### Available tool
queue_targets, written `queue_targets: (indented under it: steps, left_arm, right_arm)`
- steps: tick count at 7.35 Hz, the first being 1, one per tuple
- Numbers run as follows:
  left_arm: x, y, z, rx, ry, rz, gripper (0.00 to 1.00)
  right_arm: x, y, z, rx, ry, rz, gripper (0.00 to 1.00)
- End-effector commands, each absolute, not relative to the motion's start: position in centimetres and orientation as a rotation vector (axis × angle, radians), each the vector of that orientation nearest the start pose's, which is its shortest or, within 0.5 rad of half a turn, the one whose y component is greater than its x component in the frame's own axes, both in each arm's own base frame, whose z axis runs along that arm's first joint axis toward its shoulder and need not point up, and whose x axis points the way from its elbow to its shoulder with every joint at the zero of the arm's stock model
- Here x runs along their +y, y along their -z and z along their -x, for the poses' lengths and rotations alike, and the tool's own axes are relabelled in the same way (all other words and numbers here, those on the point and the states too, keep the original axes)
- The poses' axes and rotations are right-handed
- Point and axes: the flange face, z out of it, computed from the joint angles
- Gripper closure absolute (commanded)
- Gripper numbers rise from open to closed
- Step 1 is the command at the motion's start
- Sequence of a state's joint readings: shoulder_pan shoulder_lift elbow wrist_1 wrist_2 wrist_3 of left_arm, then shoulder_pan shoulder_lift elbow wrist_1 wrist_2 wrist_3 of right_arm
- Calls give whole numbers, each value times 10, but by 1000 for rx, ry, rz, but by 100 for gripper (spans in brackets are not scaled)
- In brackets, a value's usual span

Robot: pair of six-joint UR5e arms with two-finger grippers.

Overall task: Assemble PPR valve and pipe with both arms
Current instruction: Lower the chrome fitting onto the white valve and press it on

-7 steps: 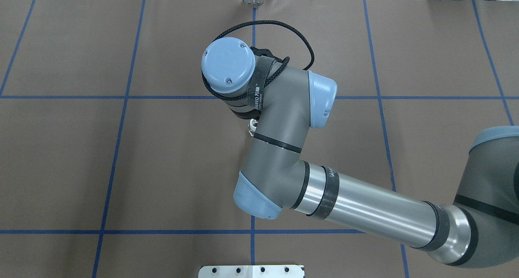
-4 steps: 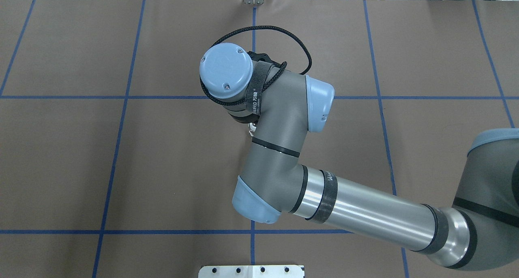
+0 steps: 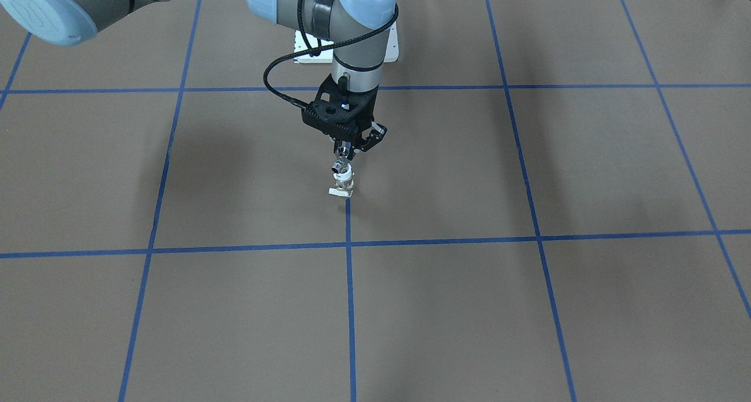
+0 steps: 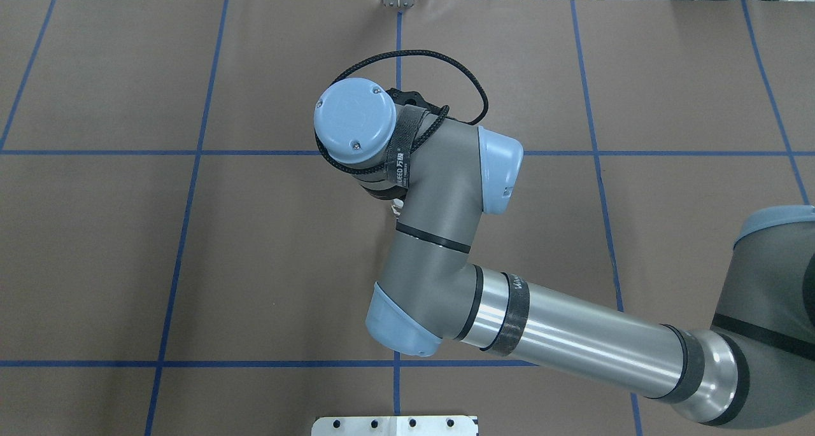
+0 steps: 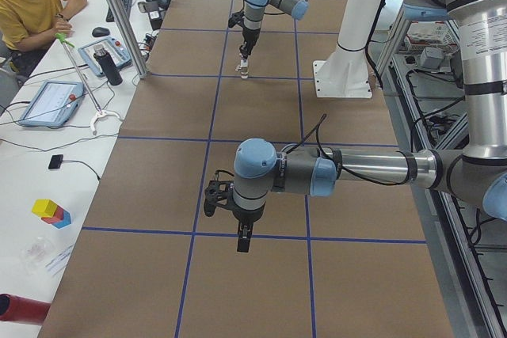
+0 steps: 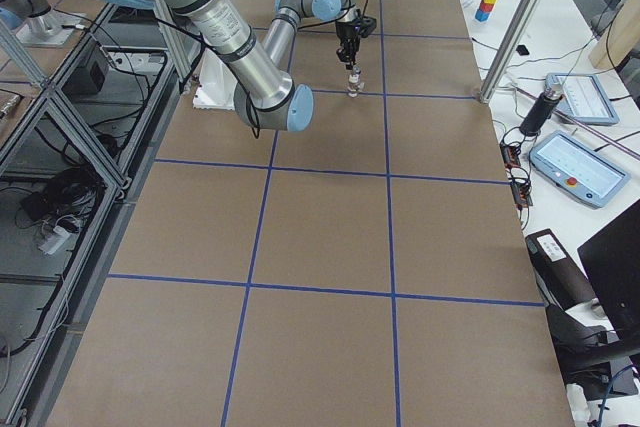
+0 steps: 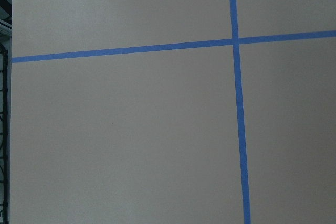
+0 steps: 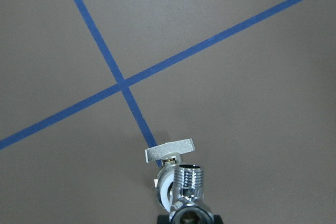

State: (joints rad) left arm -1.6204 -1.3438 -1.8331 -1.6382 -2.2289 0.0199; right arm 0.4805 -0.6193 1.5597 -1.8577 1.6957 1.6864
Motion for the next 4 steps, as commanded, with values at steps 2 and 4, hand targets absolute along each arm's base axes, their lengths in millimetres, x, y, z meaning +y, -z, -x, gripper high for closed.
queue_targets:
  steps: [2, 4]
  left_arm:
    - [-399, -631, 93, 654, -4, -122, 0]
    - [-400, -631, 91, 654, -7, -121, 0]
  right_arm:
    - [-439, -112, 580, -668, -514, -8, 100]
    - [-440, -112, 580, -670, -483, -21, 90]
